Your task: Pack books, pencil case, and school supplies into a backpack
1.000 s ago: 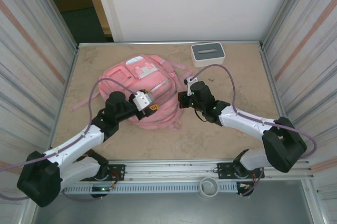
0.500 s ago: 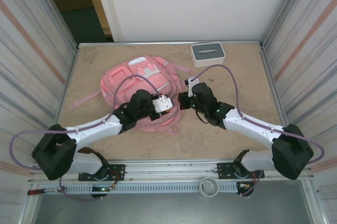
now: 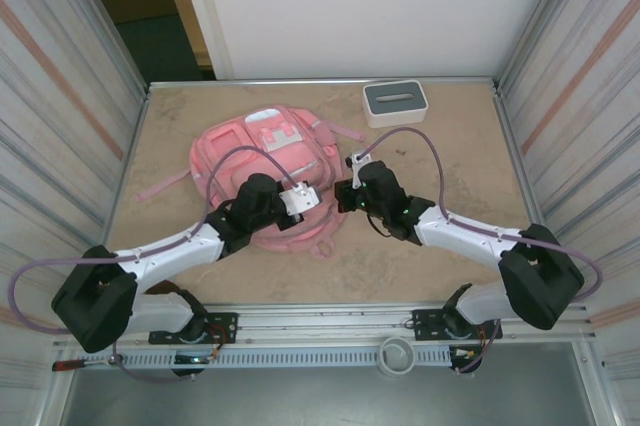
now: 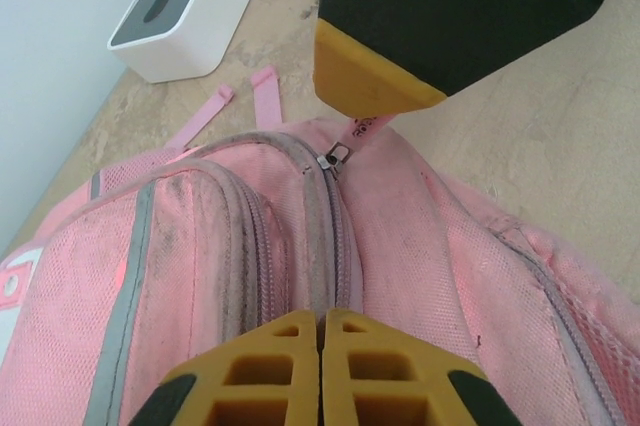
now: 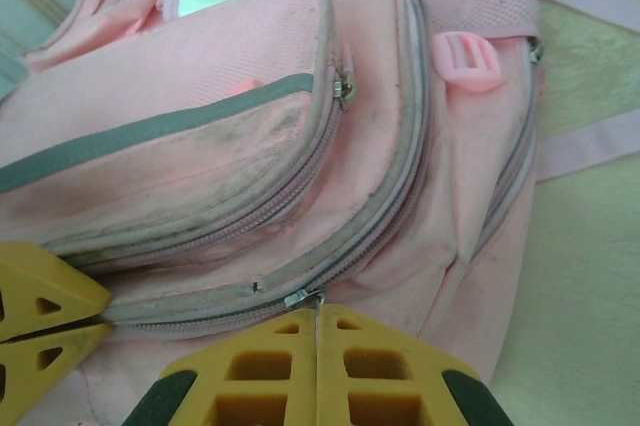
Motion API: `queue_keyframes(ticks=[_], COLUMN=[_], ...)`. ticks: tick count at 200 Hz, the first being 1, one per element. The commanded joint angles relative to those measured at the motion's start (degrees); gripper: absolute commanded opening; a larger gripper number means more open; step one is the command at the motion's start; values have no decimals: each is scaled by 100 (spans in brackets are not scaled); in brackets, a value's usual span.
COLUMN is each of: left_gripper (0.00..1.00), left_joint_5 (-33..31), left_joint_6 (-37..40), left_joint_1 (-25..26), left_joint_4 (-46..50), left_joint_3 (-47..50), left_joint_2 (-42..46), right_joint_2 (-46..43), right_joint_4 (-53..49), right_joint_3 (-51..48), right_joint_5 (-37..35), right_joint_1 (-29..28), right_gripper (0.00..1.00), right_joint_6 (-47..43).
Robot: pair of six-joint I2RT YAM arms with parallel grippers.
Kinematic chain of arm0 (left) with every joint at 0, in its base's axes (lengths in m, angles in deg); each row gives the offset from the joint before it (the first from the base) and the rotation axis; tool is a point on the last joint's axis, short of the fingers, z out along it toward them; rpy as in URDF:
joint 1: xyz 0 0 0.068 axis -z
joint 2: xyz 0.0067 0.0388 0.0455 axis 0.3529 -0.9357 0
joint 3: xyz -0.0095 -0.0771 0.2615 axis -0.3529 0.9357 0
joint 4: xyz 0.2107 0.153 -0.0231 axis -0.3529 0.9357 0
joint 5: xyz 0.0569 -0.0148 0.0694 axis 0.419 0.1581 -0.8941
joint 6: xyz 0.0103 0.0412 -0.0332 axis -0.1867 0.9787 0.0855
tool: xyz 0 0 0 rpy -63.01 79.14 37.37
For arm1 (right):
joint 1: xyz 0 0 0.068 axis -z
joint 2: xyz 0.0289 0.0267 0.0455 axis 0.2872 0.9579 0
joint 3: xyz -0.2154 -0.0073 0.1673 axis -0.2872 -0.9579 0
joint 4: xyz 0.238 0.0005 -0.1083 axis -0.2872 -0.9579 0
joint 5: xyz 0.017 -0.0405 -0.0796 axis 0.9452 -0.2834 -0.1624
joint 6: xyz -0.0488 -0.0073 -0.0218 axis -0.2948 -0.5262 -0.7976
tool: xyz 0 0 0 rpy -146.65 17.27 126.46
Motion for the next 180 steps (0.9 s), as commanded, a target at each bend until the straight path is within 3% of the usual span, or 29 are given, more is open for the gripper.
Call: queue_keyframes(ticks=[1,41,109,180], left_gripper=[0,0,0,0], left_joint_5=[-60,-18,-37,-60], left_joint_6=[-89,-124,-134,-110], left_joint_1=[-121,-125,-128,-132], left_joint_4=[-116,-239,-151,-169], left_joint_3=[46,122,93,121], left_joint_2=[244,306,304,314], right_joint_2=[162,427,873,999], right_joint_4=[262,471,1005,1183], right_joint_3=[-148,-334,-447,-508], right_joint_5=[189,339,504,435], right_joint_1=[90,101,91,73], right_gripper=[0,0,15,14], right_joint_6=[155,406,751,872])
